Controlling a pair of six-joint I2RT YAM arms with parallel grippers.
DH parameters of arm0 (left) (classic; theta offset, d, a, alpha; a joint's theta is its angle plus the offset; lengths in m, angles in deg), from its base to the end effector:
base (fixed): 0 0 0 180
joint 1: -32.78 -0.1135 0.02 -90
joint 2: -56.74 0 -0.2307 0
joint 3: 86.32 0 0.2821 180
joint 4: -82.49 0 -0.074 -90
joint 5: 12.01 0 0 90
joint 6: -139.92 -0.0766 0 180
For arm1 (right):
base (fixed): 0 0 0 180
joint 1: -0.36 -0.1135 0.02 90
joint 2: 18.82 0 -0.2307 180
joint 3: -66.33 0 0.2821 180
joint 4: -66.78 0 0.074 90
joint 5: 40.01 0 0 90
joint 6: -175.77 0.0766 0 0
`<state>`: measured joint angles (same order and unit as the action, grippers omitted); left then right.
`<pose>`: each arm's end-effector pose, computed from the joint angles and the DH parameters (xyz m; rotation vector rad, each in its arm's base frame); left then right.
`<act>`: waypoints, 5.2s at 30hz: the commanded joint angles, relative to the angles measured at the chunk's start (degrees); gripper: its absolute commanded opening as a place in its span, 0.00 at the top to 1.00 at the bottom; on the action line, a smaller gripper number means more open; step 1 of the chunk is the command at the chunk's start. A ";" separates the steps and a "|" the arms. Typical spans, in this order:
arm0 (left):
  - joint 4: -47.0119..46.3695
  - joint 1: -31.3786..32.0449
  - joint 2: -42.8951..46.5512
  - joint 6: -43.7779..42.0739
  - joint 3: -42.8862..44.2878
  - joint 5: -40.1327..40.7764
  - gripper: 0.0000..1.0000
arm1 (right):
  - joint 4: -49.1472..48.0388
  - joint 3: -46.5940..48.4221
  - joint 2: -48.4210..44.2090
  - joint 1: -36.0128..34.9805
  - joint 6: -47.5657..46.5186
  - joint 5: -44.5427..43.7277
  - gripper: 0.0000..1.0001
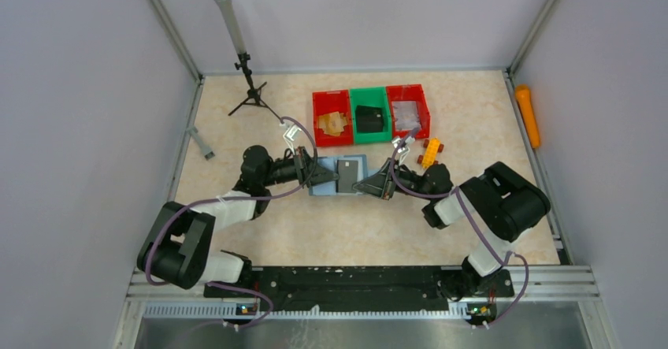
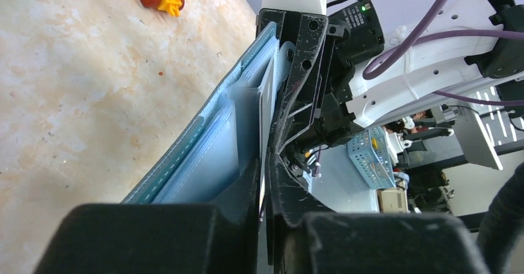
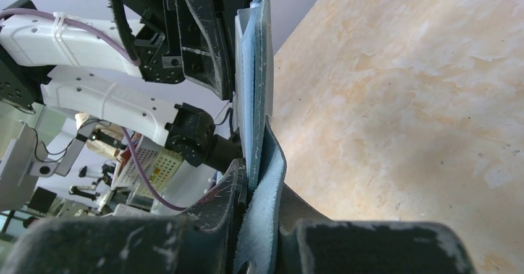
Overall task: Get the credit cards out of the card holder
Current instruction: Remove the credit card from the card holder, then place the credit card in the storage box.
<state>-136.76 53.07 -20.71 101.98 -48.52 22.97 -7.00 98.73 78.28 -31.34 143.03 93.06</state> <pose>0.2643 -0.1646 0.1579 0.3717 1.8332 -1.6723 0.2255 0.2008 0.1079 -0.3617 1.6946 1.7347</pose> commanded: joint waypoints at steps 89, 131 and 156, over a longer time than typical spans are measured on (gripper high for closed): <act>10.82 -8.08 4.15 -5.01 -1.23 7.83 1.00 | 0.45 -9.57 -11.99 10.60 -3.19 -16.83 0.97; 53.03 15.95 -26.09 -68.79 60.78 67.98 1.00 | 49.48 -11.04 -35.84 10.61 -20.35 -17.84 1.00; 42.13 21.92 -56.42 -109.65 80.27 78.51 1.00 | 49.15 -12.34 -39.52 10.61 -19.12 -19.19 1.00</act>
<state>-91.91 75.35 -77.82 -4.42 28.20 100.58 44.58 86.84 40.79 -21.20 123.49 74.76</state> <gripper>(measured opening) 0.006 0.108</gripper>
